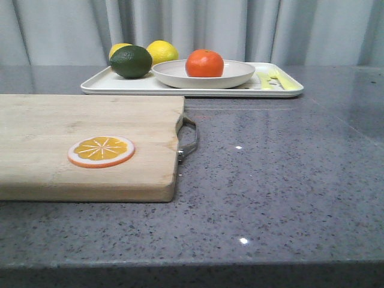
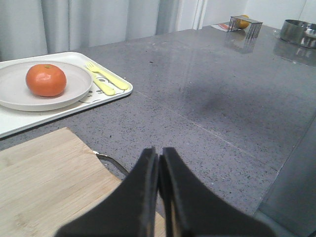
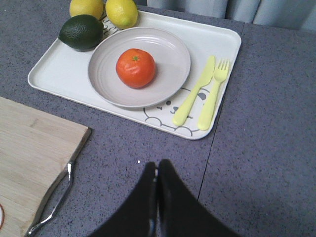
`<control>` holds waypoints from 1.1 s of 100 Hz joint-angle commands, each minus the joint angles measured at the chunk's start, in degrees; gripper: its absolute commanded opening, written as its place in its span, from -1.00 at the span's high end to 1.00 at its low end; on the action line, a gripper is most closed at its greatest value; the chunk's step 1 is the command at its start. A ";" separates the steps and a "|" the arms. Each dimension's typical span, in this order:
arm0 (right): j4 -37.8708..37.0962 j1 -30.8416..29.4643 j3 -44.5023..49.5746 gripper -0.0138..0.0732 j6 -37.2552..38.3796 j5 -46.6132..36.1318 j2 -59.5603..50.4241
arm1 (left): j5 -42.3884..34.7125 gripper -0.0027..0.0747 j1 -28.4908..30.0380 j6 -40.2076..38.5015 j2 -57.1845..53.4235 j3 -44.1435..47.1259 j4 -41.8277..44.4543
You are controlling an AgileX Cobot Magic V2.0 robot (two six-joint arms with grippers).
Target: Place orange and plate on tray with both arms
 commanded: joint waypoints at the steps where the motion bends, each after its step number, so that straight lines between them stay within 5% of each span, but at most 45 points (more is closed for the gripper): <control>1: 0.64 -0.02 6.14 0.84 -1.04 -8.16 -7.26 | -4.14 0.98 0.16 0.18 -0.09 -1.60 -0.40; 59: 0.59 -0.02 40.96 0.84 -2.34 -19.42 -42.10 | -4.21 0.98 0.16 0.18 -0.09 -1.60 -0.40; 110: 0.90 -0.02 49.33 0.84 -2.34 -16.35 -56.69 | -4.21 0.98 0.16 0.18 -0.09 -1.60 -0.40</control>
